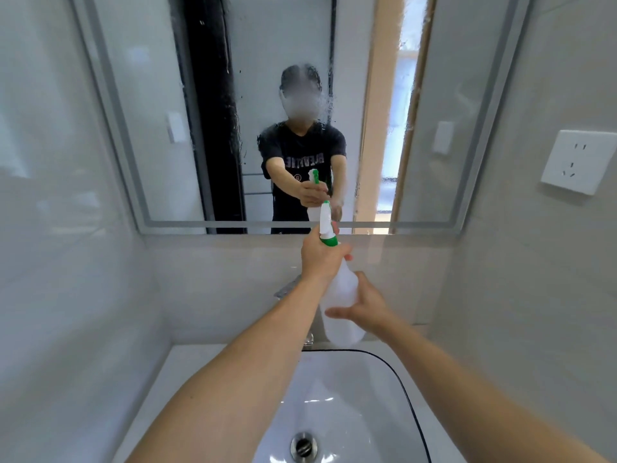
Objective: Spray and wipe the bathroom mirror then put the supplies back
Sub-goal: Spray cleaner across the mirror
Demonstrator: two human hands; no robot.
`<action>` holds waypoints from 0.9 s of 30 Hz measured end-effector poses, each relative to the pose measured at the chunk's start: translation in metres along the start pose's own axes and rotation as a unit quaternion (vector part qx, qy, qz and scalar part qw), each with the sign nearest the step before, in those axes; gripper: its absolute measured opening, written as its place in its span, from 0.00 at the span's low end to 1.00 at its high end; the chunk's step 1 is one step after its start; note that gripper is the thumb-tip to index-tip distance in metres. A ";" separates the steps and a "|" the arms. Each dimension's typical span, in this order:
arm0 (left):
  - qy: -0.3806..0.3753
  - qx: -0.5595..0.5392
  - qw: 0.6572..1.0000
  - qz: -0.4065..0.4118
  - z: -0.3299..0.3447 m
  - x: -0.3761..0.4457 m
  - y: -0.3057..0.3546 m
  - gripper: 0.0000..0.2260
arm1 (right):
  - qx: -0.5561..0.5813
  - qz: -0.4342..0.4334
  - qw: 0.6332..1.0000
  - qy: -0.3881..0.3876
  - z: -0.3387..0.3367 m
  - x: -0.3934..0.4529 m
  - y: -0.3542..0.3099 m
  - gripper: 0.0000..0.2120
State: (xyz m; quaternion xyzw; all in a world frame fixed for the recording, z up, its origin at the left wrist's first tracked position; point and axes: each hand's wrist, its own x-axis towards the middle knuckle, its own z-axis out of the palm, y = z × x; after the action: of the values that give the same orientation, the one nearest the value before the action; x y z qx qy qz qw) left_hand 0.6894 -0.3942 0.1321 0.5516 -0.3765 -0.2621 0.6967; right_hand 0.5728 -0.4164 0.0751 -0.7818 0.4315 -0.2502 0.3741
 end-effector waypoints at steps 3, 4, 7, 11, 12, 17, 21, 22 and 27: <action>0.027 -0.021 0.999 0.000 -0.012 0.002 0.005 0.18 | -0.008 -0.018 1.000 -0.009 0.007 0.007 -0.010 0.36; 0.038 -0.025 0.999 0.002 -0.016 0.003 0.006 0.19 | -0.011 -0.023 1.000 -0.015 0.010 0.009 -0.013 0.36; 0.074 -0.005 0.997 0.001 -0.031 0.006 0.008 0.17 | -0.016 -0.037 0.999 -0.037 0.018 0.013 -0.024 0.36; 0.093 0.020 0.995 -0.003 -0.053 0.009 0.010 0.11 | -0.002 -0.052 0.997 -0.061 0.034 0.015 -0.034 0.35; 0.091 0.030 0.995 -0.001 -0.057 0.009 0.011 0.11 | 0.002 -0.054 0.996 -0.065 0.038 0.014 -0.036 0.35; 0.092 0.073 0.993 0.014 -0.074 0.005 0.020 0.09 | 0.039 -0.069 0.994 -0.075 0.058 0.013 -0.045 0.34; 0.097 0.075 0.992 0.024 -0.088 0.006 0.027 0.14 | 0.040 -0.079 0.993 -0.078 0.064 0.018 -0.055 0.35; 0.093 0.076 0.992 0.026 -0.092 0.006 0.029 0.17 | 0.039 -0.082 0.993 -0.078 0.066 0.018 -0.059 0.35; 0.081 0.066 0.994 0.042 -0.111 0.006 0.038 0.21 | 0.033 -0.109 0.989 -0.094 0.074 0.021 -0.076 0.37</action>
State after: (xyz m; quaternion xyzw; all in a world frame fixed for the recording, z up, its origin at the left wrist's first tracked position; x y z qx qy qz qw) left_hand 0.7813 -0.3258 0.1580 0.5993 -0.3581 -0.1614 0.6975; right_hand 0.6733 -0.3809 0.0933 -0.8317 0.2980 -0.2289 0.4087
